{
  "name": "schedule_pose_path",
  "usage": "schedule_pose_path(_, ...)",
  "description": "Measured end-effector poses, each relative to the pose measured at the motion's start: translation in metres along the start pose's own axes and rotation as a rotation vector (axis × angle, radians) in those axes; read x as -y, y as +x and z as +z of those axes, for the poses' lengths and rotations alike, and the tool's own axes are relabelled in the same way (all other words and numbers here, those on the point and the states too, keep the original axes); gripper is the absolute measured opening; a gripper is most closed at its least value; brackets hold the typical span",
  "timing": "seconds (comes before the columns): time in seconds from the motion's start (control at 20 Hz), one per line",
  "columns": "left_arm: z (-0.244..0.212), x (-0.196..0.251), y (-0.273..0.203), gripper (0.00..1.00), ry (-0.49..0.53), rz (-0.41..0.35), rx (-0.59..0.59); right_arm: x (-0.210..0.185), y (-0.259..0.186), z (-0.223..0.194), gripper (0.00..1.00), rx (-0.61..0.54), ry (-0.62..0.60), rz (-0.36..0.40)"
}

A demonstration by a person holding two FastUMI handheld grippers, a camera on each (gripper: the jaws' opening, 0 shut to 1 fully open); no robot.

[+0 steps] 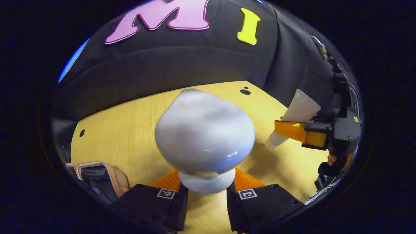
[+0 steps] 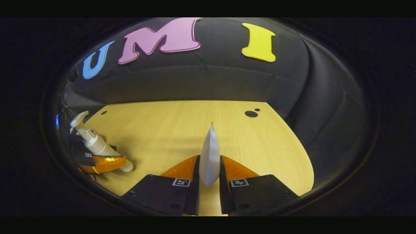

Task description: First open the suitcase, pack the skin care products into it, and then close the suitcase.

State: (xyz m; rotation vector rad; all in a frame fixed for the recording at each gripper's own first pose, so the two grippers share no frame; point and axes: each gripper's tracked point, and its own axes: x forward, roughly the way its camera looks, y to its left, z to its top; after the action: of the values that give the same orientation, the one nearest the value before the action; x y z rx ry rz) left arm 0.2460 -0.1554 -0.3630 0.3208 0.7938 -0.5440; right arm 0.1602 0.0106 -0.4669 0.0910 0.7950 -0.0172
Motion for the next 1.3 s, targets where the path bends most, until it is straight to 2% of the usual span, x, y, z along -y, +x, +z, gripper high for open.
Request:
schedule_pose_path(0.15,0.01,-0.005,-0.072,0.55,0.045,-0.048,0.029,-0.016,-0.043,0.021,0.27,0.064,-0.01,0.016)
schedule_pose_path(0.2,0.01,-0.013,-0.094,0.54,0.055,-0.047,0.033,-0.022,-0.055,0.027,0.29,0.094,-0.014,0.025)
schedule_pose_path(0.35,0.009,-0.051,-0.146,0.55,0.032,-0.019,0.028,-0.042,-0.083,0.045,0.29,0.171,-0.029,0.051)
schedule_pose_path(0.5,-0.005,-0.098,-0.179,0.55,0.002,0.029,-0.02,-0.066,-0.11,0.057,0.29,0.229,-0.033,0.087)
schedule_pose_path(0.7,-0.057,-0.154,-0.203,0.55,-0.026,0.077,-0.247,-0.093,-0.138,0.068,0.29,0.287,-0.05,0.135)
schedule_pose_path(0.75,-0.073,-0.164,-0.202,0.59,-0.035,0.078,-0.307,-0.097,-0.145,0.074,0.29,0.313,-0.061,0.14)
schedule_pose_path(0.8,-0.089,-0.171,-0.199,0.56,-0.054,0.084,-0.357,-0.099,-0.152,0.079,0.29,0.337,-0.075,0.138)
schedule_pose_path(1.0,-0.147,-0.182,-0.182,0.56,-0.132,0.06,-0.563,-0.109,-0.178,0.088,0.29,0.387,-0.107,0.148)
schedule_pose_path(1.2,-0.199,-0.201,-0.169,0.56,-0.163,0.098,-0.77,-0.104,-0.194,0.086,0.29,0.401,-0.155,0.128)
schedule_pose_path(1.3,-0.227,-0.211,-0.162,0.57,-0.182,0.09,-0.862,-0.1,-0.201,0.087,0.29,0.417,-0.155,0.118)
